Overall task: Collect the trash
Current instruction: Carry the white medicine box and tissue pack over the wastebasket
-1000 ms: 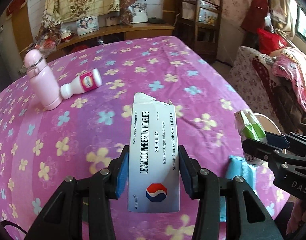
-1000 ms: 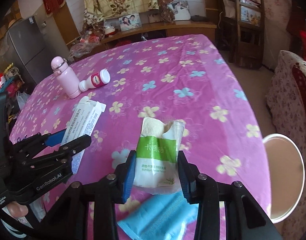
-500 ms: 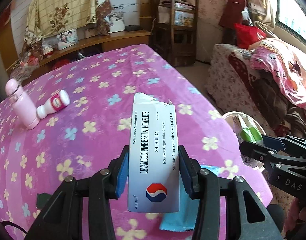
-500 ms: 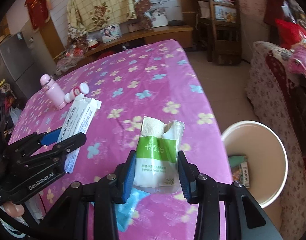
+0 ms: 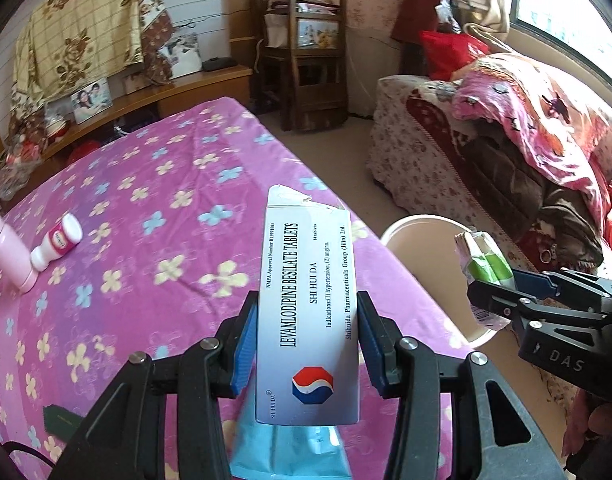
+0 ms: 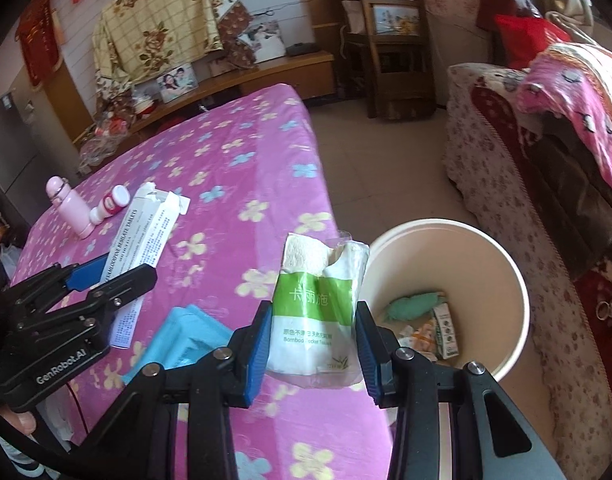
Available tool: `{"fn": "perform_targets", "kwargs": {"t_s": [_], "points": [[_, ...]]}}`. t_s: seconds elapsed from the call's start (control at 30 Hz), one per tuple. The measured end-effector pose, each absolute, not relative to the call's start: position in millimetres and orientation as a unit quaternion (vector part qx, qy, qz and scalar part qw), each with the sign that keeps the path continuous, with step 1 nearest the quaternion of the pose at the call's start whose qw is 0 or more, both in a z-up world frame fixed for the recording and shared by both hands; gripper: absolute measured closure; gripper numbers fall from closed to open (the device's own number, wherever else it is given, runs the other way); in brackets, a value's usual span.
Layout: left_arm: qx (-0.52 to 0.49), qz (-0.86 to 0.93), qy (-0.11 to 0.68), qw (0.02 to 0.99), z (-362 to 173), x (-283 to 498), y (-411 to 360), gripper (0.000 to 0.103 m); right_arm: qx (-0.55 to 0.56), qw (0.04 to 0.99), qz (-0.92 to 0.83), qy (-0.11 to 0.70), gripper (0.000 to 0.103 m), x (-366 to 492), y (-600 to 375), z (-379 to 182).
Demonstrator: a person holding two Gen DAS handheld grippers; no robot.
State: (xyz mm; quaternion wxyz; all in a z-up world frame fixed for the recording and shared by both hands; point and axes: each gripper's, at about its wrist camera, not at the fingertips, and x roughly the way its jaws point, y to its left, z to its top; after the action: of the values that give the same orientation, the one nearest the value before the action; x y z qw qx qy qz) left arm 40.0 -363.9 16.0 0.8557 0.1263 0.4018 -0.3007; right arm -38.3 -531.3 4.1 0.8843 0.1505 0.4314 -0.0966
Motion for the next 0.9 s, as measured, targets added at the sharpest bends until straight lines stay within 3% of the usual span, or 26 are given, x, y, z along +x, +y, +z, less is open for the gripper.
{"fn": "perform_targets", "kwargs": {"t_s": [0.9], "points": [[0.150, -0.363, 0.424, 0.816, -5.5, 22.8, -467.3, 0.055, 0.199, 0.856, -0.162, 0.449, 0.061, -71.9, -616.8, -38.6]]}}
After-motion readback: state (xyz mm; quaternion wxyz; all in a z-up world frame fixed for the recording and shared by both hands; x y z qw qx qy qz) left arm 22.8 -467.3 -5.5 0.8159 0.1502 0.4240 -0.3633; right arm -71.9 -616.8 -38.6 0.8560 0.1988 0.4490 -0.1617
